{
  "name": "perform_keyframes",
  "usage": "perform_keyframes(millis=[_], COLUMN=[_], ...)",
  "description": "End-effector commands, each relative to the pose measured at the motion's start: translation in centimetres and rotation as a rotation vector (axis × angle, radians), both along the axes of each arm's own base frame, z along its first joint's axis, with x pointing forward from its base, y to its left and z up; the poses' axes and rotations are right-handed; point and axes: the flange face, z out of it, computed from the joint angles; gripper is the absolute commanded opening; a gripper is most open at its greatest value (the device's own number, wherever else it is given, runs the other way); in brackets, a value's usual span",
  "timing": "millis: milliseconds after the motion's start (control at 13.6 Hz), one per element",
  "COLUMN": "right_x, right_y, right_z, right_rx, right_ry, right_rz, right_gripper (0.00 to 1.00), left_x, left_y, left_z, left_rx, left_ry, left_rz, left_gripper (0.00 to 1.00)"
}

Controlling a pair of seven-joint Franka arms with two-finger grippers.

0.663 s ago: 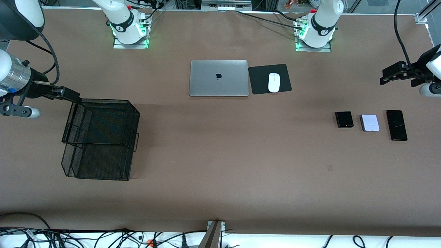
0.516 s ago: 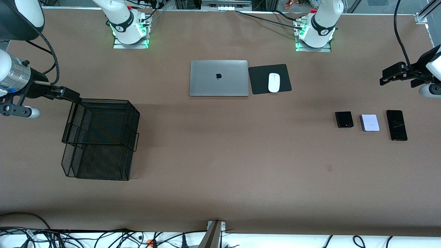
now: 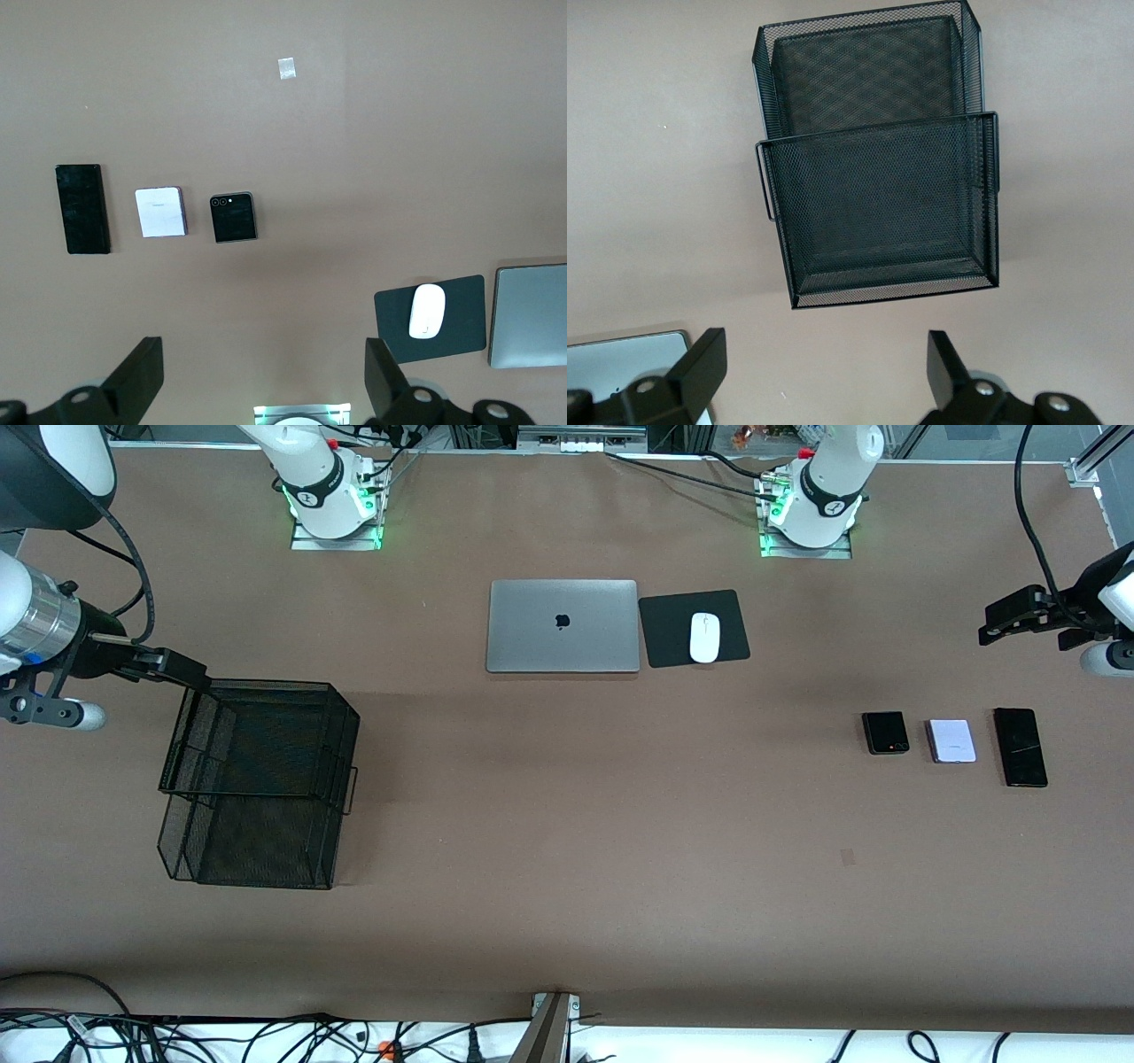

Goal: Place phones with both arms
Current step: 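Move the left gripper toward the small black flip phone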

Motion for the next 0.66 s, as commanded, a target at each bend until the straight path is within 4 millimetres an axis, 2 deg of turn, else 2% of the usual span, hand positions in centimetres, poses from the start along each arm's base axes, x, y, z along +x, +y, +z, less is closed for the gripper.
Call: perform_keyframes(millis=[0, 74, 221, 442, 590], right_x=[-0.1, -0.1, -0.1, -0.1, -0.1], right_y=[0.1, 0.0, -0.2, -0.6, -0.7], right_z=[0.3, 0.1, 0.0, 0.1, 0.1], right_rx=[0.011, 0.012, 0.017, 0.016, 0.016], right_ry=[0.01, 0.018, 0.018, 0.015, 0.017], right_rz=[0.008, 0.01, 0.039, 0.037, 0.036], right_gripper=[1.0, 1.0, 1.0, 1.0, 1.0], left_x=[1.0, 1.6, 2.8, 3.4, 3.9], left_y=[1.2, 1.8, 2.5, 4.0, 3.5], left_z=[-1.6, -2.8, -7.0, -12.7, -14.4], left_rx=[0.023, 0.074, 0.149, 0.137, 0.088], left_ry=[0.02, 0.032, 0.053, 0.012, 0.027], left_rz=[-0.009, -0.017, -0.065, -0.124, -0.063], left_gripper=[1.0, 1.0, 1.0, 1.0, 1.0])
